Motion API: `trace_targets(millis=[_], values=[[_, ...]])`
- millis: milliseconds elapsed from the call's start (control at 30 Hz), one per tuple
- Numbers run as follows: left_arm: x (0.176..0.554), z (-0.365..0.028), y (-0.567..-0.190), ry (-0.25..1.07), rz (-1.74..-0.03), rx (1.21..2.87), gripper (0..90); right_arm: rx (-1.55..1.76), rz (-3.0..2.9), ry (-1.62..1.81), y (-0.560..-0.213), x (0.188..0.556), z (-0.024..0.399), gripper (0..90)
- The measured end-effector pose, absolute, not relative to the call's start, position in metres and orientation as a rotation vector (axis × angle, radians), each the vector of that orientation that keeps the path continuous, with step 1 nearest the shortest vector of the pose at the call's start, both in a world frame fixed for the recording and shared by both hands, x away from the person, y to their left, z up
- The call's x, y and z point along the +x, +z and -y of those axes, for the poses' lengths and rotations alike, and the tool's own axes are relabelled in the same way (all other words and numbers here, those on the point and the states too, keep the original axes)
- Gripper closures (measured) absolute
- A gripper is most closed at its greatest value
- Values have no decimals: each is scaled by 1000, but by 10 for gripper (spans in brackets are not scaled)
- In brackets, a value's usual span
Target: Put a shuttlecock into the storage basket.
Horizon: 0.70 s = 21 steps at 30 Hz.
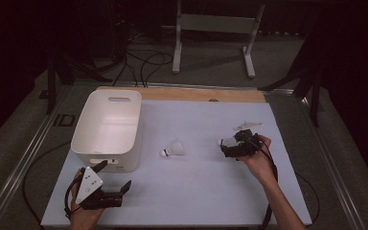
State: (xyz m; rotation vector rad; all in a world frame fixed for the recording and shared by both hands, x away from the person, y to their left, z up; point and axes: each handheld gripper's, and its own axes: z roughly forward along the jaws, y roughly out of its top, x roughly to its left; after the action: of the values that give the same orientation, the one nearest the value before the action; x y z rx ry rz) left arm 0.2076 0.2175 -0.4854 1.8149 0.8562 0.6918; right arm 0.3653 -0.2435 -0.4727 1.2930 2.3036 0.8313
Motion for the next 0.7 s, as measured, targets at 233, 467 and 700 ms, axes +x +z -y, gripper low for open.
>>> trace_targets(millis=[233, 467, 700], values=[[208, -217, -485, 691, -856, 1814, 3, 1324, -2315, 806, -477, 367, 245, 103], [208, -217, -485, 691, -855, 1816, 3, 1356, -2327, 783, -480, 368, 245, 158], [208, -217, -485, 691, -853, 1818, 4, 1333, -2336, 771, -481, 369, 240, 330]])
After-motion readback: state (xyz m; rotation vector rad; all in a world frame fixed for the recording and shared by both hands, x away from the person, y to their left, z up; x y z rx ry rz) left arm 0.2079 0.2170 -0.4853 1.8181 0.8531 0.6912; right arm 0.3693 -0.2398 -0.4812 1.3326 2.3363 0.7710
